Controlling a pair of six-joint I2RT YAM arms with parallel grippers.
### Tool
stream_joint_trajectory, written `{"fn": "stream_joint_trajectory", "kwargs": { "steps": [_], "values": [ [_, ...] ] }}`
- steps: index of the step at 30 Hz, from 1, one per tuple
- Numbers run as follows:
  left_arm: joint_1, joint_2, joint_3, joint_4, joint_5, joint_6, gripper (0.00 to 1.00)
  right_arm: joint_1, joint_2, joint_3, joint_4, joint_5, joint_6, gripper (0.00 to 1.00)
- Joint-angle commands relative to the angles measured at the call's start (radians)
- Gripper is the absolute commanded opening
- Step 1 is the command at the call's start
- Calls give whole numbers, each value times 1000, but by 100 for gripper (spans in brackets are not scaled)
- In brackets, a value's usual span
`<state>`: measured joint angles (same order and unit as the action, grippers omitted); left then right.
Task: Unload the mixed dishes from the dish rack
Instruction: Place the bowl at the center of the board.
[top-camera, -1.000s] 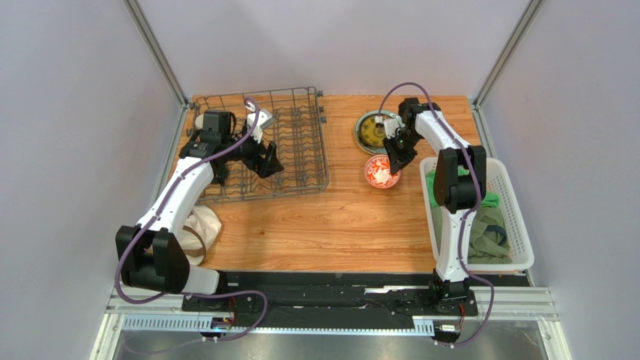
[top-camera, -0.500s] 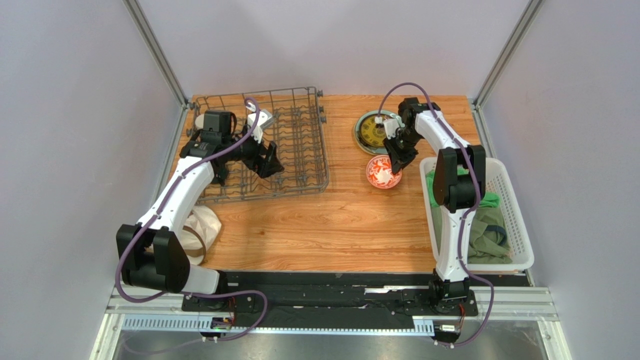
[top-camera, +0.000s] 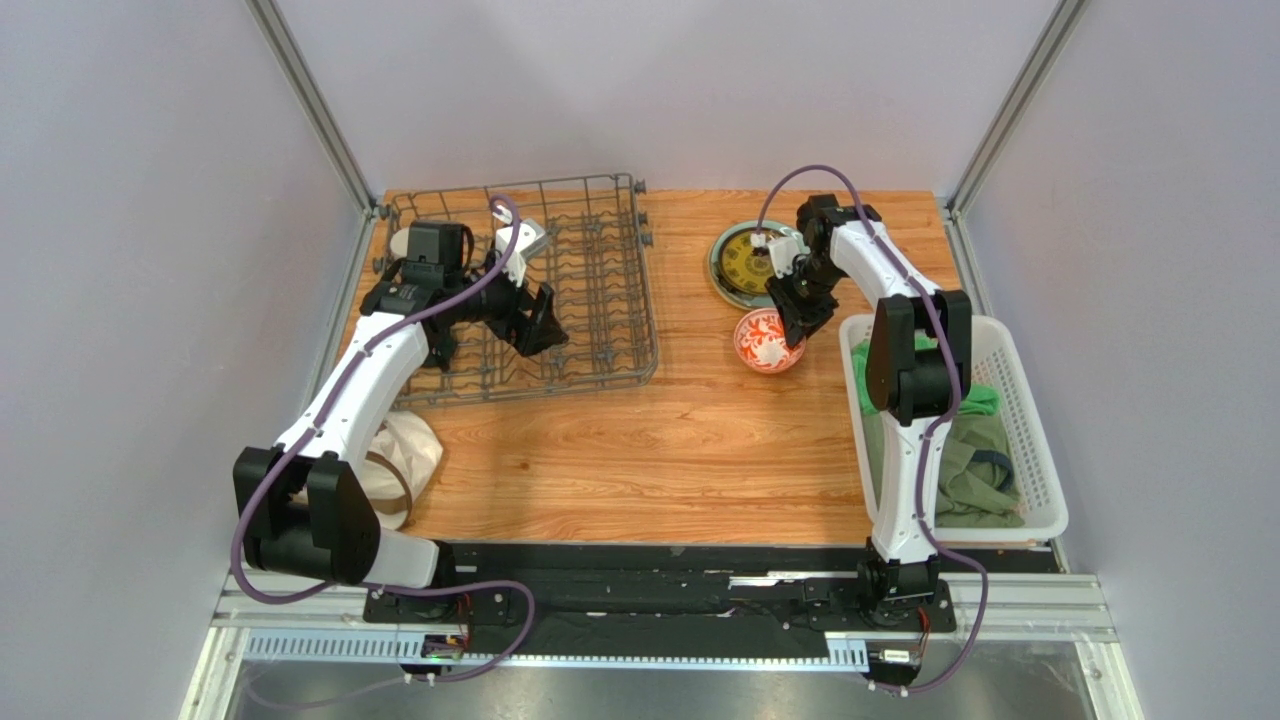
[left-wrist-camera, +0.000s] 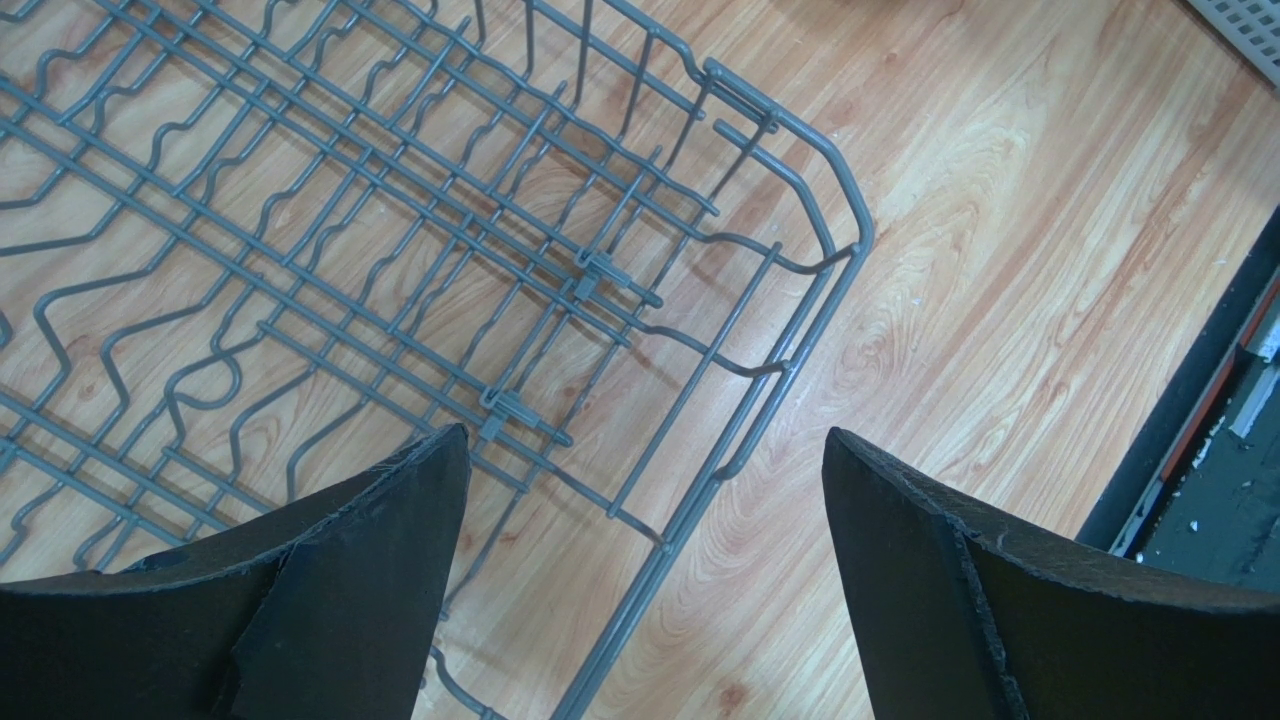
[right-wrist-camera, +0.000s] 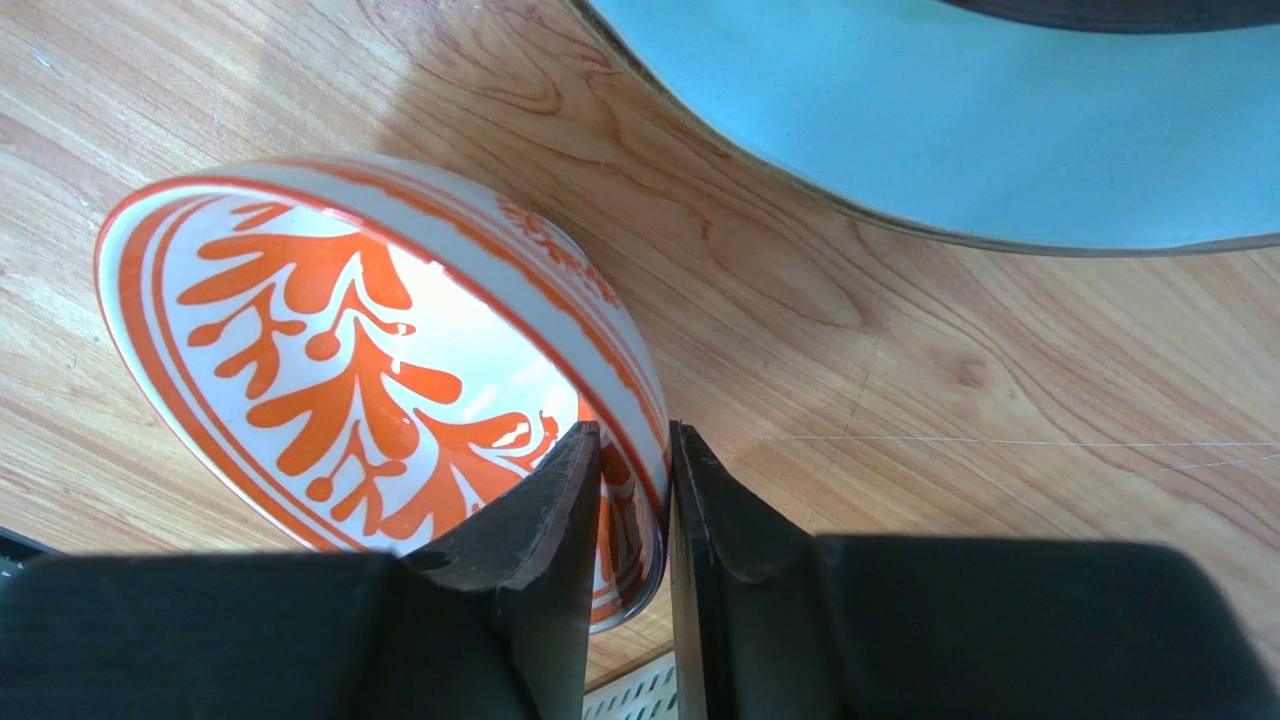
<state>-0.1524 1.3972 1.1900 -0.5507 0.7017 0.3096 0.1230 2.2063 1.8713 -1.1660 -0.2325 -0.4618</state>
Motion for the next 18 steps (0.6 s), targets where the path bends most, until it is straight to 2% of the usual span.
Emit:
{"fn": "stream_joint_trajectory", "kwargs": {
  "steps": [1,8,14,18],
  "values": [
    [7,-3,-6,14,24,29,95,-3,6,42,16,24,-11,27],
    [7,-6,-4,15,16,31,95,-3,0,54,8,35,-11,36],
    [7,-15,-6,20,-8,34,95,-3,-11,66,0,51,-12,40],
    [8,-36,-15,38,-82,33,95,-3,-23,81,-4,61,-12,44]
  ]
}}
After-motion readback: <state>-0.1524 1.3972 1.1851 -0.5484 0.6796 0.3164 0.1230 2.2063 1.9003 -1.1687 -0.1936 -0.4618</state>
